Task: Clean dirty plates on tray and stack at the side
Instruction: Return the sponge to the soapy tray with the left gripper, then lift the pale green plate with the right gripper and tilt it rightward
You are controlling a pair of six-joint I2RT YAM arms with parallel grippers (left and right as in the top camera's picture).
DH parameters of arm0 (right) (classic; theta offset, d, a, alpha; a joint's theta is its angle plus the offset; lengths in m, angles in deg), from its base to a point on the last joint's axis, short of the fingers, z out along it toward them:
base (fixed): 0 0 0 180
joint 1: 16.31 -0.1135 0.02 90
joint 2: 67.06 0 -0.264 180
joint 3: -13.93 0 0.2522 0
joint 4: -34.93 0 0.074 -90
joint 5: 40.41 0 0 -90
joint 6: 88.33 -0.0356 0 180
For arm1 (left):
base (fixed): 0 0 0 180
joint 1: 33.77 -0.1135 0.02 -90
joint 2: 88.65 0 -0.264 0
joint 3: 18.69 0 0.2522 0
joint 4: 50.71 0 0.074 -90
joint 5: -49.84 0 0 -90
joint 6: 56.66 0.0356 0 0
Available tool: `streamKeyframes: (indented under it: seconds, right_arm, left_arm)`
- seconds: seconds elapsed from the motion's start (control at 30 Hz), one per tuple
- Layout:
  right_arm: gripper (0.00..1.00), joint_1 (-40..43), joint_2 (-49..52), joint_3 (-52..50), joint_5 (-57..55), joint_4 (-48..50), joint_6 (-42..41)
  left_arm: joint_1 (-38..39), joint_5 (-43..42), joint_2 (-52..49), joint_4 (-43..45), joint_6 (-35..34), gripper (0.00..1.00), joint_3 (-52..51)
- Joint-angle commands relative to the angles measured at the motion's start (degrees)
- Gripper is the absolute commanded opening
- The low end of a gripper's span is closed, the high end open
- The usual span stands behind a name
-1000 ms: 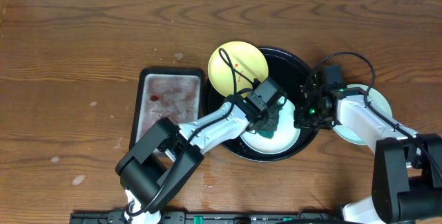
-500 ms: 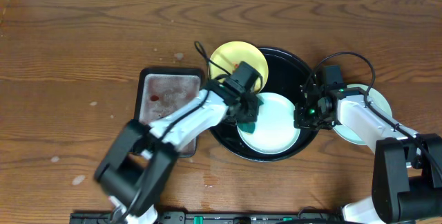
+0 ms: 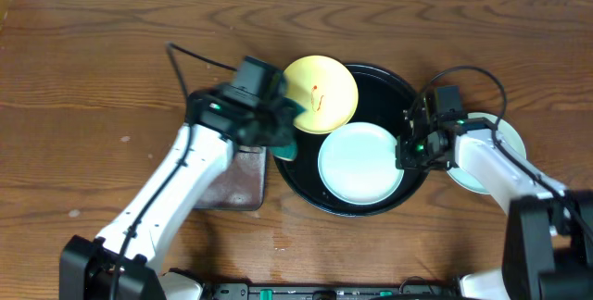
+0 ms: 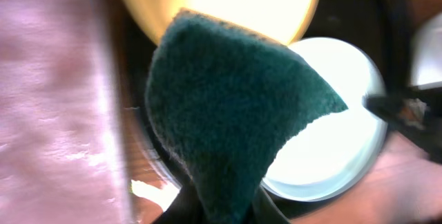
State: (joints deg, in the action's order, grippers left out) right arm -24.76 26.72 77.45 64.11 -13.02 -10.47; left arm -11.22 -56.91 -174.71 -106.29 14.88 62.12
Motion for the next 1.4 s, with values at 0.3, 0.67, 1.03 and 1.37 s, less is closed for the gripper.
streamKeyframes:
  seconds: [0.3, 0.67, 1.03, 1.37]
  right_arm:
    - [0.01, -0.61, -17.16, 0.24, -15.41, 0.55, 3.39]
    - [0.01, -0.66, -23.43, 0.26, -23.65, 0.50, 6.03]
    - [0.01, -3.43, -23.93, 0.63, -30.38, 0.02, 7.39]
    - [0.01, -12.92, -23.93, 1.25, -46.62, 1.51, 11.85]
  left_arm:
    - [-16.55, 9.16, 0.24, -2.51, 8.63, 0.16, -1.46]
    - [-18.99, 10.43, 0.22, 2.93, 12.70, 0.16, -7.63]
    - [-18.99, 10.43, -0.22, 10.03, 15.04, 0.16, -12.52]
    - [-18.99, 10.40, -5.16, 13.90, 15.02, 0.23, -14.78]
